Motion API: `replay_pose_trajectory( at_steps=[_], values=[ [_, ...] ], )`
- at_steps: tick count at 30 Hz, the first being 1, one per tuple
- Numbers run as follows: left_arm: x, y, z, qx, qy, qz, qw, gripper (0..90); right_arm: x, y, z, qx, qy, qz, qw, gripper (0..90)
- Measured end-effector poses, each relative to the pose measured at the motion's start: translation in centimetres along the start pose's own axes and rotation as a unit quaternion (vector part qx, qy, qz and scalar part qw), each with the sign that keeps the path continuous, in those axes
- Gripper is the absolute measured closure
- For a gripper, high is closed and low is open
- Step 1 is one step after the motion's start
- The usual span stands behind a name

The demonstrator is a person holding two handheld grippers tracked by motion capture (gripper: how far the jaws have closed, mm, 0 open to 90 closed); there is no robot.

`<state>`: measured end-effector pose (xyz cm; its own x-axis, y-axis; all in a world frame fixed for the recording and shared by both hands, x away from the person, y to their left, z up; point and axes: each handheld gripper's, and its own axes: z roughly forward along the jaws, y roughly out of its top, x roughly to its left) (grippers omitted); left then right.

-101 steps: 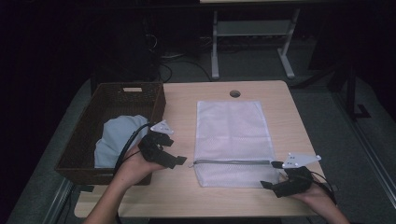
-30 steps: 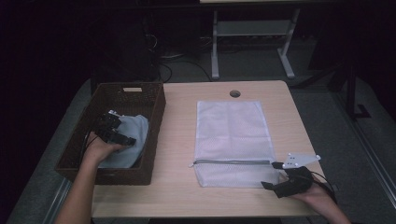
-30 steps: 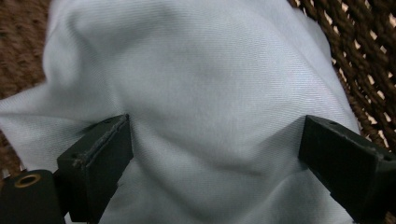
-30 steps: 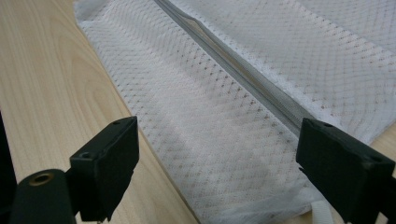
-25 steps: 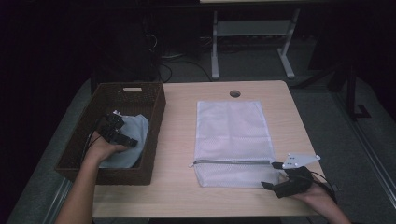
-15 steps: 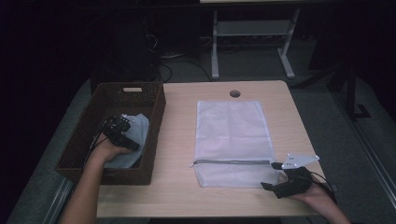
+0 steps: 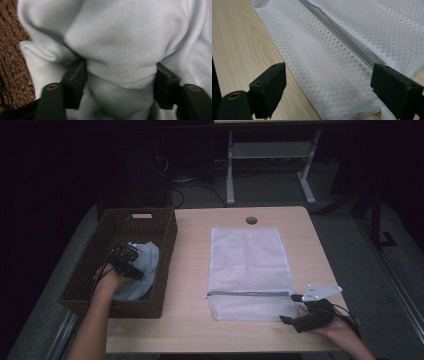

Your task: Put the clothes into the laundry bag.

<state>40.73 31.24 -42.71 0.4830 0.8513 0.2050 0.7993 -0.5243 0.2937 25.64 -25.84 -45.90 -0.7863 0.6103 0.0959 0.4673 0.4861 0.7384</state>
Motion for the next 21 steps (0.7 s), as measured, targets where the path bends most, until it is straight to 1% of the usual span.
replay_pose_trajectory(
  at_steps=[2,4,5,7,8,9,11,12,13,17,18,21],
  values=[
    [0.1,-0.1,-0.2,0.000,0.000,-0.004,1.0000,44.0,0.0,0.0,0.0,0.000,0.000,-0.001,1.0000,12.8],
    [0.5,-0.2,-0.6,-0.001,-0.007,-0.011,0.9999,55.6,0.0,0.0,0.0,0.000,0.000,-0.001,1.0000,12.8],
    [0.7,-0.3,-0.8,-0.004,-0.017,-0.020,0.9997,59.2,0.0,0.0,0.0,0.000,0.000,0.000,1.0000,12.8],
    [1.1,-0.4,-1.1,-0.006,-0.030,-0.027,0.9992,63.9,0.0,0.0,0.0,0.000,0.000,0.001,1.0000,12.9],
    [1.3,-0.4,-1.2,-0.007,-0.034,-0.031,0.9989,65.5,0.0,0.0,0.0,0.000,0.000,0.001,1.0000,12.8],
    [1.4,-0.3,-1.3,-0.008,-0.036,-0.035,0.9987,66.6,0.0,0.0,0.0,-0.001,0.000,0.001,1.0000,12.9],
    [1.3,-0.3,-1.6,-0.009,-0.033,-0.035,0.9988,68.0,0.0,0.0,0.0,-0.001,0.000,0.002,1.0000,12.8],
    [1.3,-0.3,-1.7,-0.010,-0.031,-0.032,0.9989,68.6,0.0,0.0,0.0,-0.001,0.000,0.002,1.0000,12.9],
    [1.3,-0.2,-1.9,-0.013,-0.034,-0.032,0.9988,68.9,0.0,0.0,0.0,-0.001,0.000,0.002,1.0000,12.9],
    [2.1,-0.4,-2.8,-0.029,-0.063,-0.043,0.9967,69.6,-0.1,0.0,-0.1,-0.002,-0.002,0.005,1.0000,12.9],
    [2.2,-0.5,-3.0,-0.034,-0.066,-0.041,0.9964,69.6,-0.2,0.0,-0.1,-0.002,-0.001,0.005,1.0000,12.9],
    [2.4,-0.7,-3.9,-0.052,-0.080,-0.044,0.9944,69.7,-0.1,0.0,0.0,-0.001,-0.001,0.004,1.0000,12.9]
  ],
)
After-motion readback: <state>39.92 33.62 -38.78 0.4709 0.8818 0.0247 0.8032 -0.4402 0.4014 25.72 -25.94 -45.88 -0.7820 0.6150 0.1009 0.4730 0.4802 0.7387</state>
